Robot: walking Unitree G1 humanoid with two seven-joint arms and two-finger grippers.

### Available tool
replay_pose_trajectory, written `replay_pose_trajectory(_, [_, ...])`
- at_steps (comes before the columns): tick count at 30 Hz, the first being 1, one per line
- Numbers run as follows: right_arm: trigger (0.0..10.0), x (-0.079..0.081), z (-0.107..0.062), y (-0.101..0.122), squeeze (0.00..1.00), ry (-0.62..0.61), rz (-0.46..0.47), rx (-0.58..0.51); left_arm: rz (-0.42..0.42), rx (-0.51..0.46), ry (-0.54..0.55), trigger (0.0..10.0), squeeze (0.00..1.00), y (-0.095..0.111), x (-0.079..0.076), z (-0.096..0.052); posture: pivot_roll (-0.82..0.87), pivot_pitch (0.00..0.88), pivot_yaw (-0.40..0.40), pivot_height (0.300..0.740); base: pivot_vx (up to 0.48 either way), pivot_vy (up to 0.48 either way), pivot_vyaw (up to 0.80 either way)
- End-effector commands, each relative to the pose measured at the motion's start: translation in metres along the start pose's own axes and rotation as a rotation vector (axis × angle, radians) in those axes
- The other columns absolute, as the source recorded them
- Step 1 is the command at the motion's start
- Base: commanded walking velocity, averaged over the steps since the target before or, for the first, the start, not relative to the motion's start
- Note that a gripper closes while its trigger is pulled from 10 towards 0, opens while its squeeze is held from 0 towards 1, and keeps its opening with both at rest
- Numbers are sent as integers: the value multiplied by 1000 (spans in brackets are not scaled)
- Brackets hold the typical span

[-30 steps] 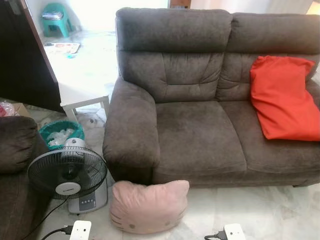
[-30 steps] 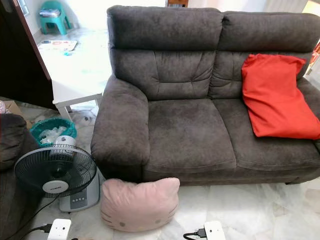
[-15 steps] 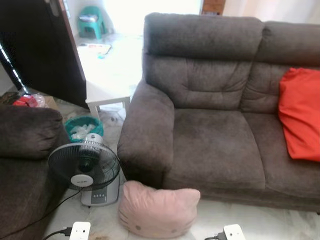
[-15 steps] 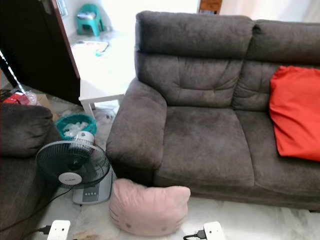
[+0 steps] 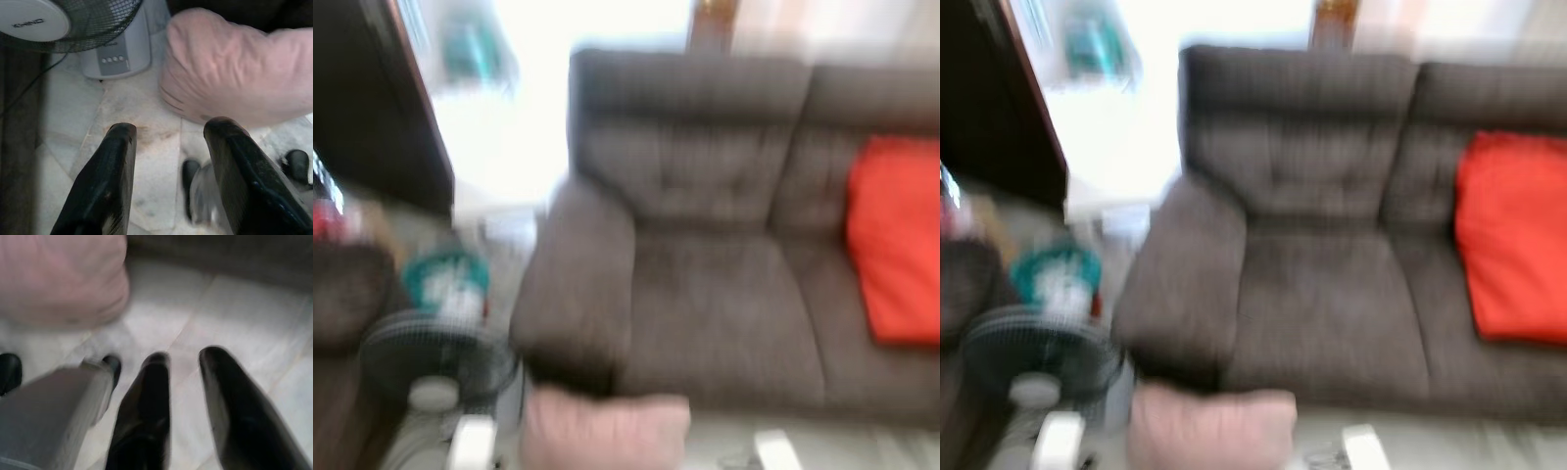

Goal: Move the pillow to the sofa from floor

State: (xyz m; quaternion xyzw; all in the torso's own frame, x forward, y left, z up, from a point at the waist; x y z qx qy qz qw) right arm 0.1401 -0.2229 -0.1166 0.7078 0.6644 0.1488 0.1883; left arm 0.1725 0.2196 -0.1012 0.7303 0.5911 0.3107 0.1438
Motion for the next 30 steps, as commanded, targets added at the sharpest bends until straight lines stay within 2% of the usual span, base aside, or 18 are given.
replay_pose_trajectory(1, [10000,13,3,9,0,31,3,-26,16,18,30,10000,0,-6,14,-1,164,1,-69,740,0,0,0])
replay_pose_trajectory(30, [10000,12,2,8,0,34,-3,-22,6,11,38,10000,0,-7,14,-2,167,10,-71,740,0,0,0])
Point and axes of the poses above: a point about 5 cm out from each wrist's last joint towards the gripper, its own z axis pointing out of the wrist towards the gripper, its own y axis along the axis of the wrist's last joint, x = y × z, the point moved 2 cm from there along z, pointing out of the wrist towards the gripper, and after that the axes turned 11 degrees about z, right-handed, at the moved point
